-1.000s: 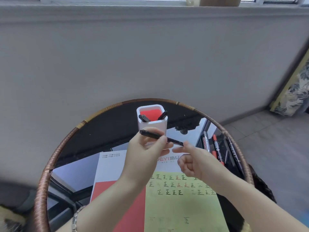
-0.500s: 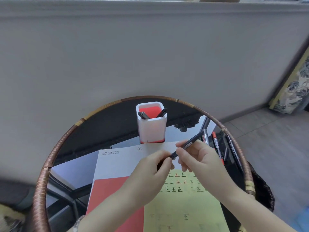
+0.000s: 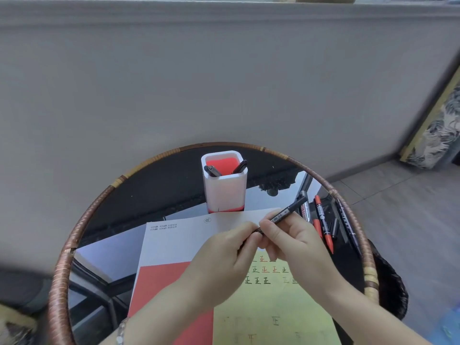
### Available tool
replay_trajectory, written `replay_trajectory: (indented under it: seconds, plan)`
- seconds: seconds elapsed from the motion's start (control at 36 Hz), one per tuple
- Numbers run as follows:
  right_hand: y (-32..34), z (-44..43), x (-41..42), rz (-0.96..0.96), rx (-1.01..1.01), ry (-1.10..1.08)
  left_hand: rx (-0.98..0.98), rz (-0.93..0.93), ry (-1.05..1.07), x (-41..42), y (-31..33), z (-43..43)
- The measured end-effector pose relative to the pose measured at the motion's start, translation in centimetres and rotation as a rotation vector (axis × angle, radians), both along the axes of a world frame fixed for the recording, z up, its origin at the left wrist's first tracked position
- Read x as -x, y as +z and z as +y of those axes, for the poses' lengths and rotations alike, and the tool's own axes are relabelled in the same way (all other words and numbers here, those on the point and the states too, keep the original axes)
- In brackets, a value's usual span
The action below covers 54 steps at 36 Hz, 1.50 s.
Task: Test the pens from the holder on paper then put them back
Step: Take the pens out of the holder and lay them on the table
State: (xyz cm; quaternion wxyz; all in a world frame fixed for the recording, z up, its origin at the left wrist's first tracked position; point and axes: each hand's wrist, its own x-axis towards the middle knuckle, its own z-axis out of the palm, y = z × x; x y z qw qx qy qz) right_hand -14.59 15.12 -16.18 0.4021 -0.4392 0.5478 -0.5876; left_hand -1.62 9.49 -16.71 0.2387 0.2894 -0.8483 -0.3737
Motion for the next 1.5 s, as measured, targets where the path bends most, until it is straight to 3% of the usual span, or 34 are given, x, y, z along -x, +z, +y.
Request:
replay_trajectory:
  seconds: [0.22,0.36,0.44,0.58,0.69,0.94,1.28,1.5]
  plan:
    - [-0.3,0.7,1.4,-0.068,0.093,0.108,-0.369,0.089,-0.088,-0.2,0.5,-0.5]
    - [0.6,0.3,3.0,-0.031,0.069,0.042,-0.488,0.034,0.079,-0.4,0.1,-1.4]
    - [1.3,-1.1,5.4,0.142,-0.163,-0.012,-0.590,0.028,0.211,-0.9,-0.8,-2.2]
    - [1.3,-4.3,8.3,0.433,-0.455,0.001,-0.454,-0.022,0.223,-1.7,-1.7,-1.8]
    - [-0.2,-6.5,8.3,0.870,-0.534,-0.023,-0.419,0.014,0.277,-1.4,-1.8,-1.6]
    - [-2.8,-7.5,6.7,1.336,-0.459,0.073,-0.345,0.070,0.401,-0.3,-1.7,-1.9]
    - [-1.9,-5.2,9.3,1.059,-0.342,0.013,-0.004,-0.244,0.309,6.1,-3.3,-3.2]
    - [0.5,-5.1,7.6,0.973,-0.165,-0.019,-0.023,-0.297,0.254,6.5,-3.2,-3.0]
